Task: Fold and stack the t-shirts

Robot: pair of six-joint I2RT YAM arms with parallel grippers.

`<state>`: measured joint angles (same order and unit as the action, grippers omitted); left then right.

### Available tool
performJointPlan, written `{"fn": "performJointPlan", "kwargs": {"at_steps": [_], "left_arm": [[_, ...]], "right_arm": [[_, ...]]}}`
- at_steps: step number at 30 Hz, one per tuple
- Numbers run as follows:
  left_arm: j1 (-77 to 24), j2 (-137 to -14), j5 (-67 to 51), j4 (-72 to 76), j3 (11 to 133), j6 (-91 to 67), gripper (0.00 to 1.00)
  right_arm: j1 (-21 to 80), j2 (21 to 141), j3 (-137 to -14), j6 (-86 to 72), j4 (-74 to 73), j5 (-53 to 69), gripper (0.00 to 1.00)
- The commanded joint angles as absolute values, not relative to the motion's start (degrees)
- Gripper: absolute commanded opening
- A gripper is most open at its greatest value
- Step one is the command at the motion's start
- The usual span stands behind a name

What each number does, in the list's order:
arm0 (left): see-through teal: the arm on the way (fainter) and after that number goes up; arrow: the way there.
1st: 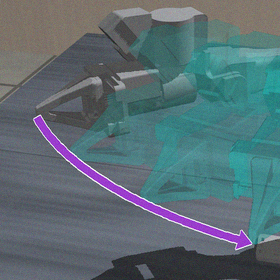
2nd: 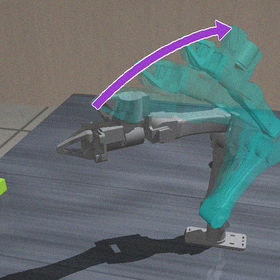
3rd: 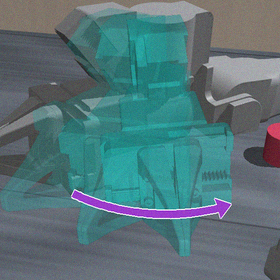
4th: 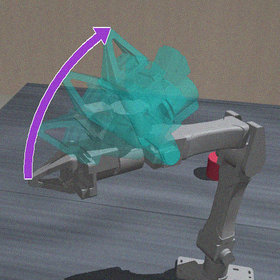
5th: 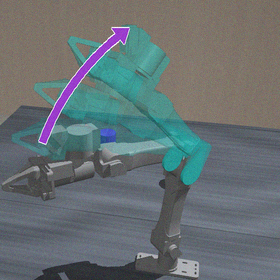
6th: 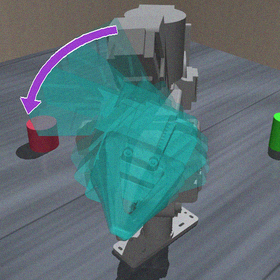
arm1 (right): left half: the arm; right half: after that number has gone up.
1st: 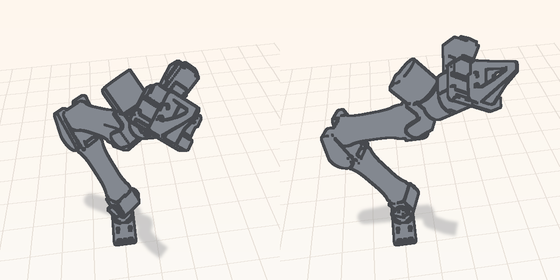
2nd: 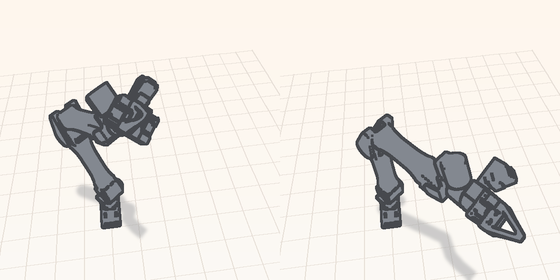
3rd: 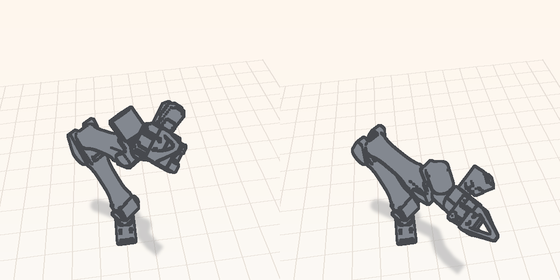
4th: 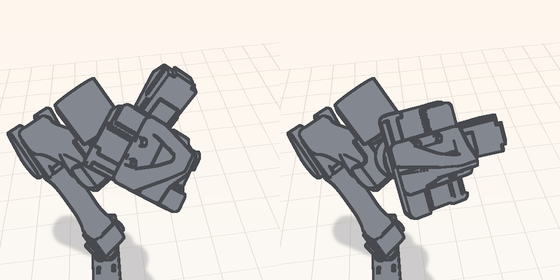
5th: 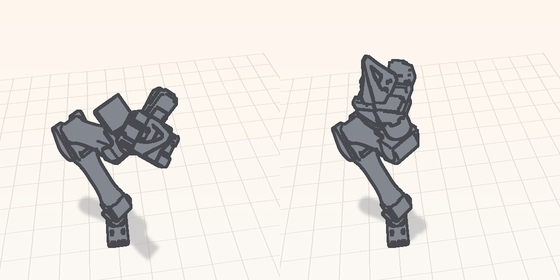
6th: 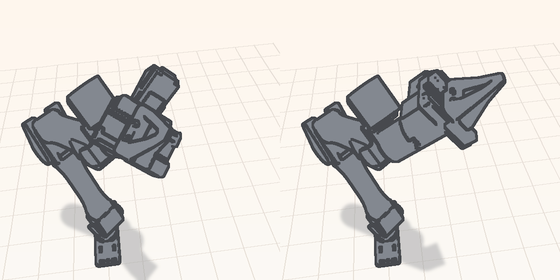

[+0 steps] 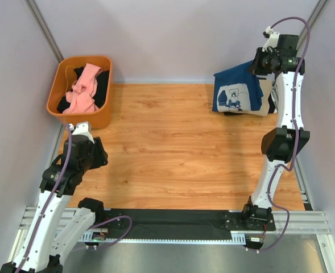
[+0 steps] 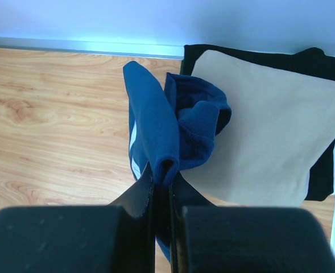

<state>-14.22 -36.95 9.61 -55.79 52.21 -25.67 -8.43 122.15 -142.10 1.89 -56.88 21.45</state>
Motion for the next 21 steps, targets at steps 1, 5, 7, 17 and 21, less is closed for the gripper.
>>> {"fn": "performJointPlan", "kwargs": {"at_steps": [1,5,7,17,21], "left_arm": [[-14.2,-37.9,10.5,-54.5,52.5,-26.5,0.56],[-14.2,-38.6,10.7,-54.7,52.6,-26.5,0.56],[-14.2,-38.7,10.8,-54.7,52.6,-26.5,0.56],[-14.2,-39.7,11.8,-55.0,52.6,-27.1,0.55],[-14.2,-40.3,12.2,-55.3,52.6,-27.2,0.55]], "right_arm": [[-10.7,123.6,-144.9,3.5,-53.1,23.1,0.0],[-12.3,125.1,-144.9,4.3,-51.2,24.6,0.0],[-13.1,126.0,-144.9,4.7,-49.8,24.9,0.0],[-15.2,131.4,-139.8,5.8,-33.8,22.2,0.0],[-15.4,137.4,-142.2,6.4,-31.8,18.9,0.0]]}}
